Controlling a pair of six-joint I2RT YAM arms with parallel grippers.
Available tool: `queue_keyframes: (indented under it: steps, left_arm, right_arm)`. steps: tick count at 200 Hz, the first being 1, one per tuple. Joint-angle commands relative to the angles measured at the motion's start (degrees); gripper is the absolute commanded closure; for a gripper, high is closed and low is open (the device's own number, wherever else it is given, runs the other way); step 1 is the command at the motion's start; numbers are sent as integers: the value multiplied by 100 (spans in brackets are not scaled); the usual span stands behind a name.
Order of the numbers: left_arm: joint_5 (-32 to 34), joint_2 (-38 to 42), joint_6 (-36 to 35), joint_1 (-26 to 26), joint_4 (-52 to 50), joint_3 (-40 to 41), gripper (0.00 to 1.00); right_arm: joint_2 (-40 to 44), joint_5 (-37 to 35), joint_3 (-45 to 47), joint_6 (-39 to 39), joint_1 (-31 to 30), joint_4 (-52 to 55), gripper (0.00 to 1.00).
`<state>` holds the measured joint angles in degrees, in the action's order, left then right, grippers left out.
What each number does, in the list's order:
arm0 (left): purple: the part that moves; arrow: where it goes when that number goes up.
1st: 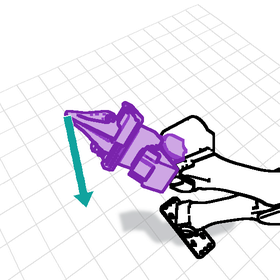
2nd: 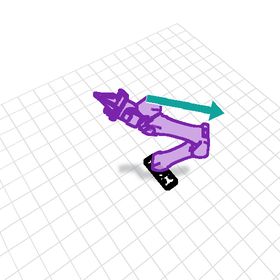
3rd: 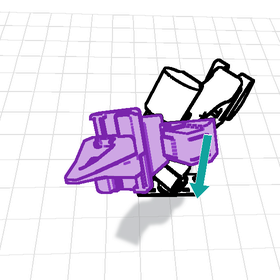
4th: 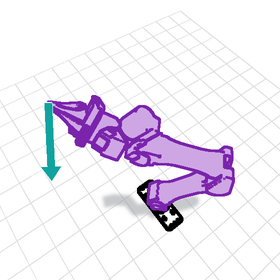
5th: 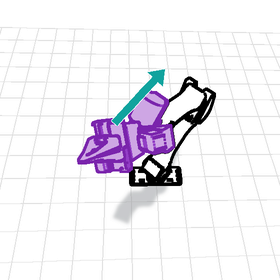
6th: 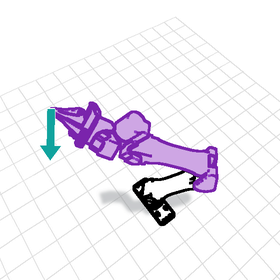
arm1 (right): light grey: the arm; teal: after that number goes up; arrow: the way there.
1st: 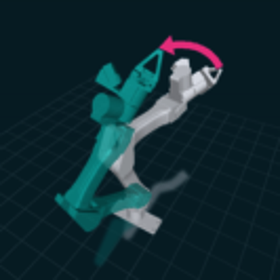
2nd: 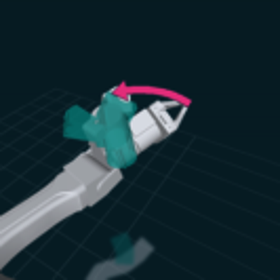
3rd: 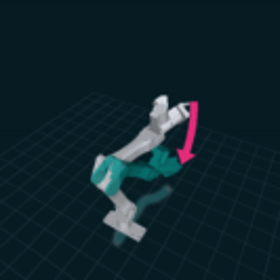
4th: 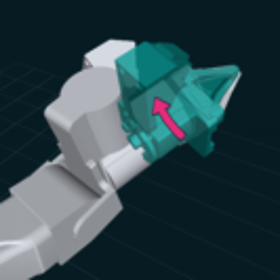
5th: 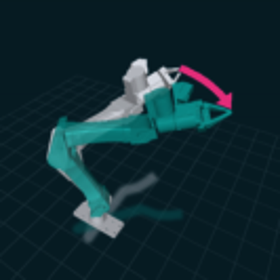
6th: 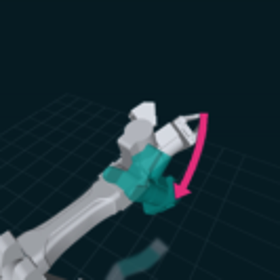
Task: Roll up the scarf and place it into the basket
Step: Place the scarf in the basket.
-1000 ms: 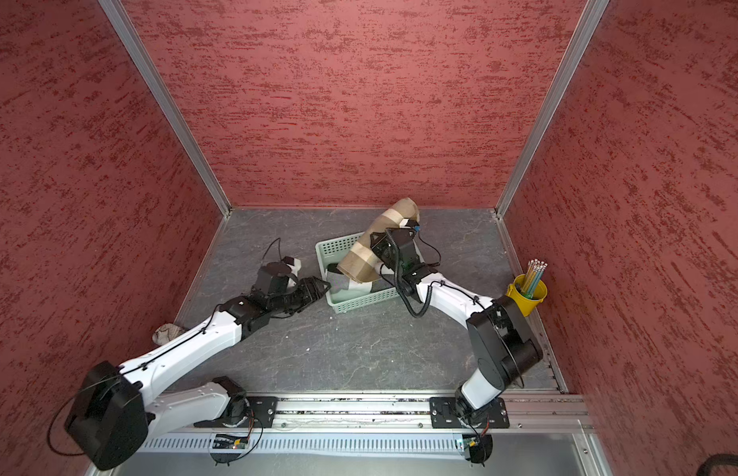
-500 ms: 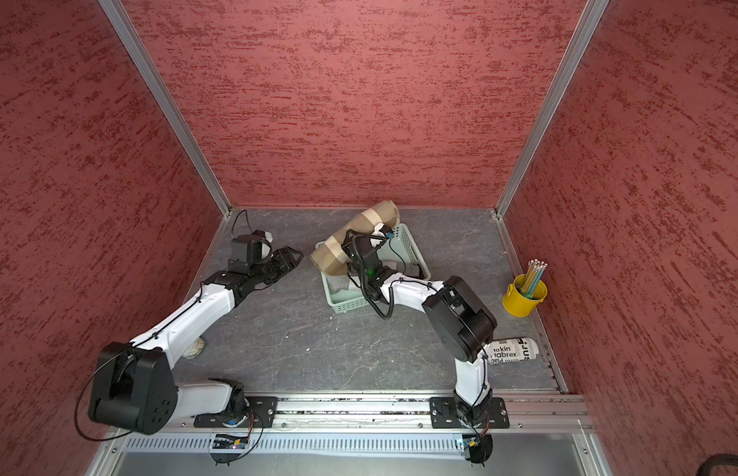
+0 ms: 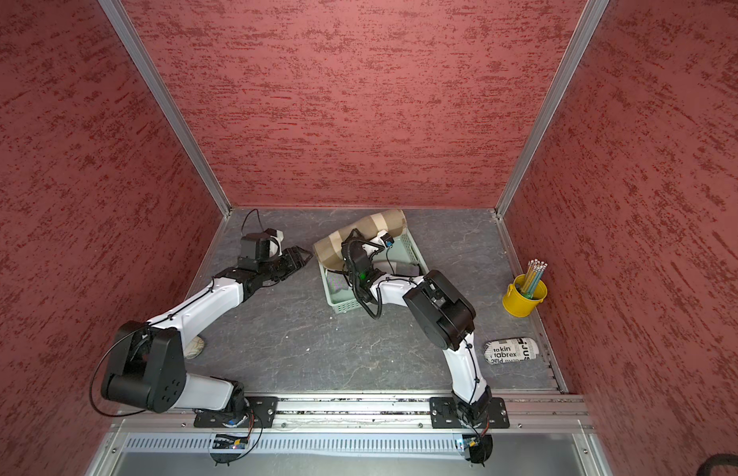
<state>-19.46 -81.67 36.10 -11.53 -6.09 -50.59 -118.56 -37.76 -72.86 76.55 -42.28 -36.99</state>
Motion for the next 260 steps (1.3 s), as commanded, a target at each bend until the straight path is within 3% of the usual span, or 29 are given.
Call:
queue_keyframes:
  steps: [1,125,159,177,194,231,260]
  left_arm:
    - [-66,-76,-135,-38,139,-136,29]
    - [-218,-832,3,-176,400,-269,29]
    - [-146,-1314,7,-306,399,-511,29]
    - [-98,-1502,28,-297,448,-591,30]
    - [-92,-1623,68,-297,527,-639,34]
    - [-83,-1697,122,-323,556,-669,37]
    - [-7,-1785,86,-281,543,-808,37]
  right_arm:
    - [-131,-305,-207,405,9,-36,100]
    - [-458,283,767,1049,-8,336,100]
    - [-403,576,361,808,-8,1821,100]
    - [-380,684,586,979,-12,1827,100]
    - [-246,690,809,1201,-8,1986,100]
    - [477,418,876,1134,0,3453,100]
    - [878,412,1315,1120,137,3019,100]
